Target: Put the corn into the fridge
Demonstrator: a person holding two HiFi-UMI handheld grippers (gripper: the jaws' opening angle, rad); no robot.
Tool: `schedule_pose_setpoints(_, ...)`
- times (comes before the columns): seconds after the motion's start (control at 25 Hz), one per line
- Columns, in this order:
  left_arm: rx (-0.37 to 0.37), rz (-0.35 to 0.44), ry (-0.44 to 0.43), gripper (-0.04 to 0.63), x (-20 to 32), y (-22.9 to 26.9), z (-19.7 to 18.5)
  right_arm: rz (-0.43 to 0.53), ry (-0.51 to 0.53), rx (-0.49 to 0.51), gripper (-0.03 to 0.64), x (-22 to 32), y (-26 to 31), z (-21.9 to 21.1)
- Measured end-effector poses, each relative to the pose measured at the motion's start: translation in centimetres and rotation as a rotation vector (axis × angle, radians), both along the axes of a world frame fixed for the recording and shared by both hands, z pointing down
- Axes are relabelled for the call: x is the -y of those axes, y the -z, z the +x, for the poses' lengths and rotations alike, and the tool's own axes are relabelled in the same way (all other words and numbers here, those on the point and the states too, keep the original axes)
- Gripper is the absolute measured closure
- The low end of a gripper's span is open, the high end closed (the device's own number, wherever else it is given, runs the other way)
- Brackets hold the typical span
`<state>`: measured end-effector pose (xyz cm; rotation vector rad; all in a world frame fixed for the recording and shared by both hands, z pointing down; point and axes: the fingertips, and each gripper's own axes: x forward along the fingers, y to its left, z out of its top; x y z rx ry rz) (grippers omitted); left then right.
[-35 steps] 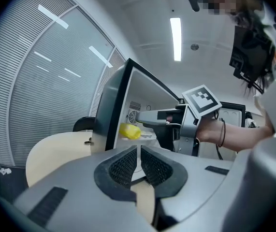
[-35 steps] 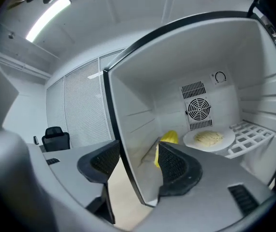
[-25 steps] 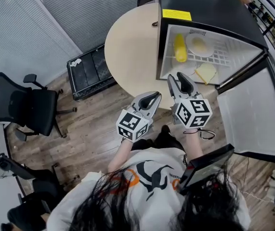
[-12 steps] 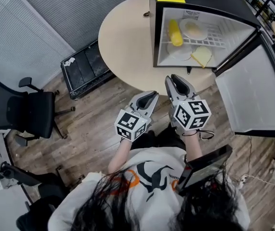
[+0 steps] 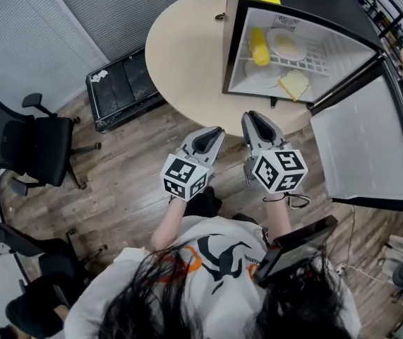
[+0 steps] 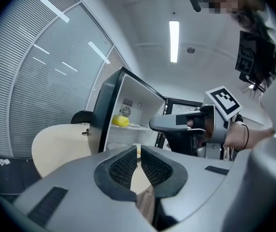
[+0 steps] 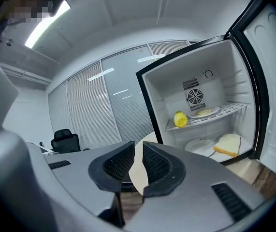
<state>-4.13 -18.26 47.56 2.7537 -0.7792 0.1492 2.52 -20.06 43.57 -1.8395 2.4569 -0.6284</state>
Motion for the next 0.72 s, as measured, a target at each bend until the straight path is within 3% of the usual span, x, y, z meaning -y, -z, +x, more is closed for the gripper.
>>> schedule_pose_setpoints(0.72,0.052,-0.003,0.093,0.577,-10.9,0.0,6.2,-0.021,0.154,0.059,0.561,-11.5,-0.7,4.8)
